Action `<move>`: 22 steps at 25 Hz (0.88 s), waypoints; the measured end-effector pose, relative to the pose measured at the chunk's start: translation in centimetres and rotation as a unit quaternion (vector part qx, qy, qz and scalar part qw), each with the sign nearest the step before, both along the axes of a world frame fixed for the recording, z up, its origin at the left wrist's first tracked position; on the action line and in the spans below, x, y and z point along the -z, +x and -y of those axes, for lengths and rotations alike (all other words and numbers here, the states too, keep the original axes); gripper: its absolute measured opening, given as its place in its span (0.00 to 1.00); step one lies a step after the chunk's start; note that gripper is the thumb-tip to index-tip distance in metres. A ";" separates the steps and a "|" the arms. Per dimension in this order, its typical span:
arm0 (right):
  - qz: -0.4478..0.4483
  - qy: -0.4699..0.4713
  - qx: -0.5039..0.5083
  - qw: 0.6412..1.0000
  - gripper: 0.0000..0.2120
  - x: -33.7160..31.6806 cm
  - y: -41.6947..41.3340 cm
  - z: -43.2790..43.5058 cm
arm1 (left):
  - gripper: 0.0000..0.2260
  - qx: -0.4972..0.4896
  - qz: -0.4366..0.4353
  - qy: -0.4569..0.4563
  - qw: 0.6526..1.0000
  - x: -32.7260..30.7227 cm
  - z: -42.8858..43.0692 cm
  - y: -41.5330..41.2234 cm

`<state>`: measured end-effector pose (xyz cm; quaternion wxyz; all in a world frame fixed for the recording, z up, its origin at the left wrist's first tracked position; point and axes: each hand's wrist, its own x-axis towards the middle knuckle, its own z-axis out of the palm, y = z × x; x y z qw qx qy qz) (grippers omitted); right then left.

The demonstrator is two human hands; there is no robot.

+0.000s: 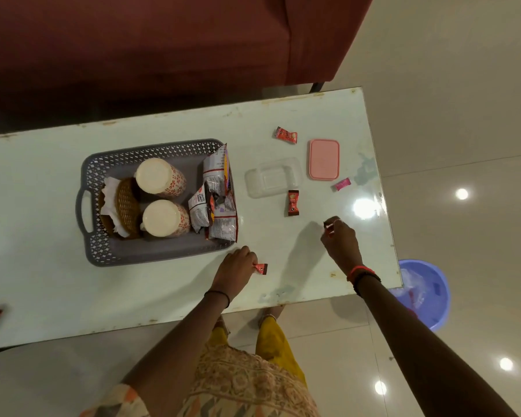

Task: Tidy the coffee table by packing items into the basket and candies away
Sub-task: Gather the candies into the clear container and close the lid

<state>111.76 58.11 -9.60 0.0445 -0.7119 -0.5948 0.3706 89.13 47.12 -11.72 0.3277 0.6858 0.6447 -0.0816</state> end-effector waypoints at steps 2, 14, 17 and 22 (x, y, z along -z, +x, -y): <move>-0.079 0.046 0.037 0.995 0.07 -1.4 -2.0 -1.4 | 0.10 -0.004 0.002 0.006 1.000 -0.2 0.4 0.0; -0.116 0.116 0.003 0.986 0.09 -3.3 -8.6 -9.0 | 0.09 -0.145 0.139 0.068 0.977 -4.4 -1.3 2.4; -0.057 0.087 0.076 0.992 0.11 -1.9 -7.2 -7.7 | 0.08 -0.181 0.169 0.111 0.962 -6.0 -3.2 2.6; -0.032 -0.042 0.058 0.997 0.17 0.9 -6.9 -4.6 | 0.07 -0.211 0.157 0.207 0.942 -7.8 -9.1 2.5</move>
